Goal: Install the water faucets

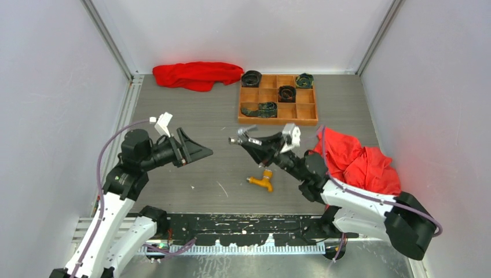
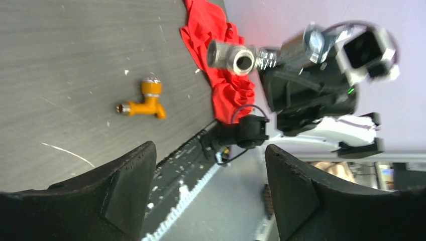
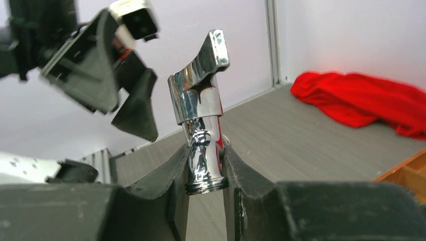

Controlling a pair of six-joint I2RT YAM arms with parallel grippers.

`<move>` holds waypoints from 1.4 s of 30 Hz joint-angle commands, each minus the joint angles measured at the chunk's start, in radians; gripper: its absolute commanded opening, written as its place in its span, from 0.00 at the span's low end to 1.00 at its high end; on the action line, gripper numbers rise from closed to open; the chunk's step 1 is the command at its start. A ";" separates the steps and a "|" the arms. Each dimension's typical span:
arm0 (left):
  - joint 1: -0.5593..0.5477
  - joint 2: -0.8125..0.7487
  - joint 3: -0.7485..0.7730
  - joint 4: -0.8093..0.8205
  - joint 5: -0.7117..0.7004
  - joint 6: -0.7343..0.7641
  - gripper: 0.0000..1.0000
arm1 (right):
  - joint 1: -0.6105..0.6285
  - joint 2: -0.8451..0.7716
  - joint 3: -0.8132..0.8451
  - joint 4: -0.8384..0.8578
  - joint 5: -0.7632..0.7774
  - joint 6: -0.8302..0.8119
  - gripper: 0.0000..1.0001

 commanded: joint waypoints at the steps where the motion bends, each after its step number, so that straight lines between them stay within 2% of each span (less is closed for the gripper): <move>1: 0.003 -0.074 0.041 -0.067 -0.044 0.243 0.80 | -0.080 -0.064 0.279 -0.548 -0.042 0.281 0.00; 4: 0.003 -0.113 -0.002 -0.013 -0.026 0.296 0.80 | -0.184 0.011 0.450 -0.808 -0.247 0.416 0.00; 6: 0.003 -0.146 -0.038 0.044 -0.031 0.326 0.81 | -0.249 0.069 0.494 -0.828 -0.414 0.545 0.00; 9: 0.003 -0.209 -0.112 0.180 -0.057 0.341 0.83 | -0.296 0.148 0.471 -0.638 -0.593 0.790 0.00; 12: 0.002 -0.237 -0.173 0.314 -0.097 0.313 0.86 | -0.302 0.232 0.445 -0.457 -0.692 1.003 0.00; 16: 0.002 -0.172 -0.196 0.423 -0.087 0.268 0.87 | -0.302 0.311 0.391 -0.210 -0.721 1.269 0.00; 20: -0.009 -0.115 -0.211 0.502 -0.068 0.235 0.87 | -0.300 0.352 0.352 -0.039 -0.684 1.459 0.00; 23: -0.045 -0.096 -0.224 0.541 -0.096 0.215 0.87 | -0.299 0.367 0.339 0.012 -0.645 1.522 0.00; 27: -0.124 -0.088 -0.259 0.612 -0.181 0.158 0.87 | -0.288 0.379 0.336 0.007 -0.606 1.526 0.00; 29: -0.168 -0.083 -0.271 0.647 -0.224 0.136 0.91 | -0.282 0.390 0.336 0.009 -0.594 1.529 0.00; 34: -0.269 -0.047 -0.306 0.783 -0.301 0.067 0.93 | -0.271 0.420 0.341 0.033 -0.584 1.541 0.00; 42: -0.311 0.020 -0.304 0.819 -0.409 0.050 0.89 | -0.267 0.450 0.339 0.090 -0.580 1.577 0.00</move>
